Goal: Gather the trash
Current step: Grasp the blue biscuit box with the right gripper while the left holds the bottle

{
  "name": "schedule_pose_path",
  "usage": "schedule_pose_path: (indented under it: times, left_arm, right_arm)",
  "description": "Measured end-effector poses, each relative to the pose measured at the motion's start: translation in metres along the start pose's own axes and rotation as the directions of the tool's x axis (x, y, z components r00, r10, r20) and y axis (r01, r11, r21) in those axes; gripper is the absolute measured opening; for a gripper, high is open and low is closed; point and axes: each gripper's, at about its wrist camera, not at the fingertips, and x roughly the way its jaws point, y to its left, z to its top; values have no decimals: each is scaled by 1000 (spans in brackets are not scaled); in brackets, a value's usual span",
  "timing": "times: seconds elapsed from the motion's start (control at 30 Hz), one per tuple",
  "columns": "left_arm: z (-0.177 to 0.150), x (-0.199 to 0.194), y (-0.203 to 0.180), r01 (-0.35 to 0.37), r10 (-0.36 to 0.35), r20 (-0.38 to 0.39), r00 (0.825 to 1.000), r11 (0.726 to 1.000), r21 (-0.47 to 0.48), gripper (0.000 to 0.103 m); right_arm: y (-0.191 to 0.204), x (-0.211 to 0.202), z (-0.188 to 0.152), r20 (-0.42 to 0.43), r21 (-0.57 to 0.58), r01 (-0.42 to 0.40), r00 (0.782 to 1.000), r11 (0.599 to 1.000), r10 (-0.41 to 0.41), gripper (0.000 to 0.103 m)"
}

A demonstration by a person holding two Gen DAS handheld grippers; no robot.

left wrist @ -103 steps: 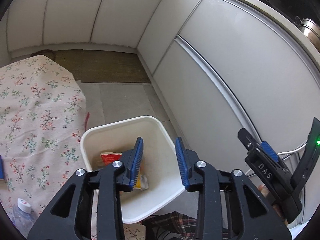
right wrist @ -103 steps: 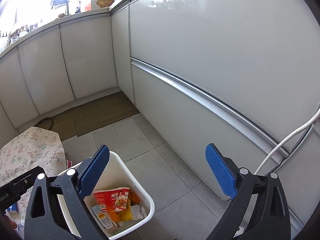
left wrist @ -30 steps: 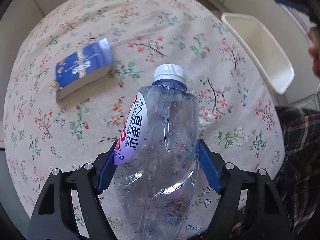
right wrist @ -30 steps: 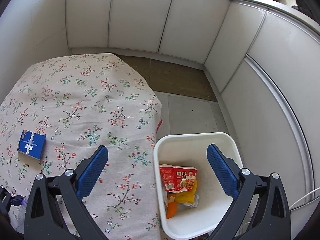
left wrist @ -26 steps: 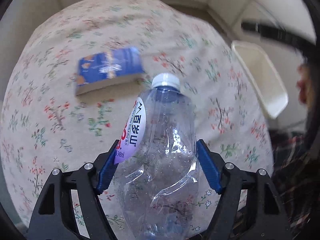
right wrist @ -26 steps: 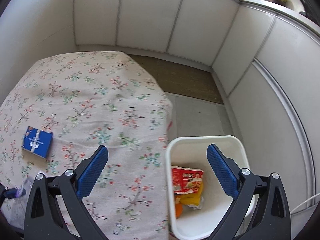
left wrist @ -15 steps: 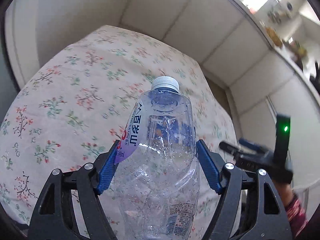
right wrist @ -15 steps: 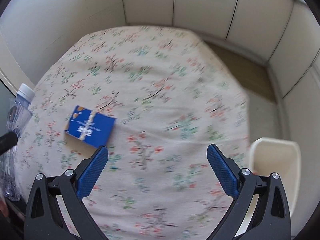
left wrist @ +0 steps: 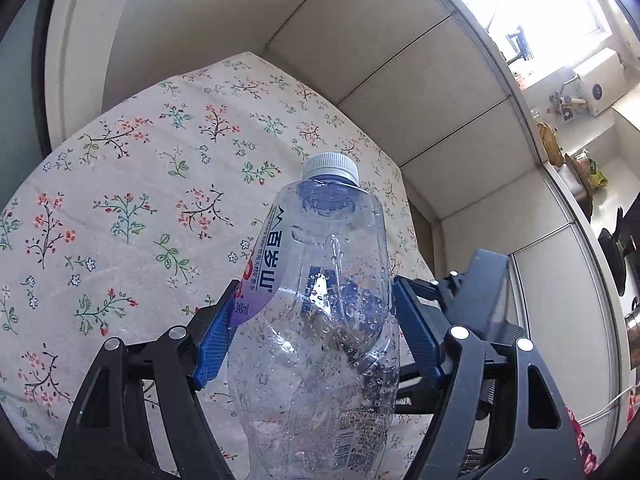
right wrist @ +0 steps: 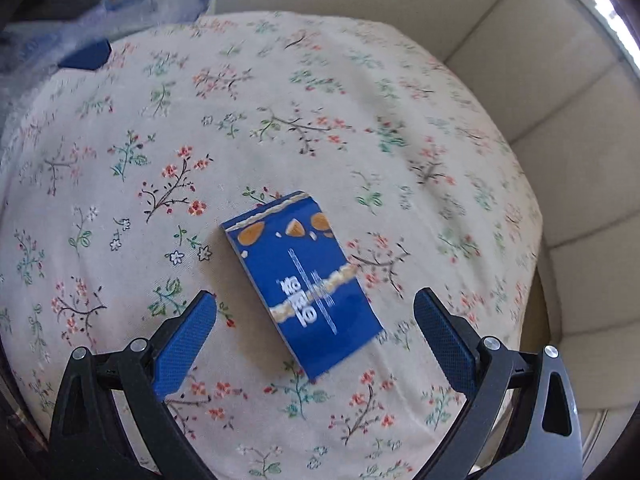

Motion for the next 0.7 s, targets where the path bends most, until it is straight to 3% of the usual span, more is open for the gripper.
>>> schedule_pose_path:
  times: [0.17,0.23,0.3,0.5,0.7]
  left_arm:
    - [4,4,10,0,0,-2,1000,1000,-30,72]
    - [5,6,13,-7,7,-5,1000,999,-38,72]
    - [6,8,13,-13,12,-8,1000,999,-43,72]
    - [6,10,18,-40,40,2,999,997,-62,72]
    - [5,8,20,-55,58,31,998,995,-78,72]
  right_arm:
    - [-5,23,9,-63,-1,-91,994,996,91,95]
    - [-14,23,11,-52,65,-169,984,983,173,71]
    - [-22,20,11,-16,137,-200,979,970,204,59]
    - [-23,16,9,34,239,-203,979,950,201,56]
    - [-24,-8,15,127,324,-168,983,931,134,56]
